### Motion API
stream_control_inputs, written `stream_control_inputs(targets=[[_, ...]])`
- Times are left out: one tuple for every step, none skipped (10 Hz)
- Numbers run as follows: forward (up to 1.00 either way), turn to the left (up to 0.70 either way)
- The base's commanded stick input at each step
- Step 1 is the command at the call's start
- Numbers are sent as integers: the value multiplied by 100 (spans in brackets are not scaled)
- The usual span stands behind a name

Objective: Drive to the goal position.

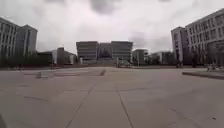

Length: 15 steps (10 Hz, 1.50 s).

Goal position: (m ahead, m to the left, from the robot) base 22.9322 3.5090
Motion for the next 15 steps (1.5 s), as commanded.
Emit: stream_control_inputs(targets=[[60,1],[60,1],[60,1],[60,1],[60,1],[60,1],[60,1],[60,1],[60,1],[60,1],[60,1],[60,1],[60,1],[60,1],[60,1]])
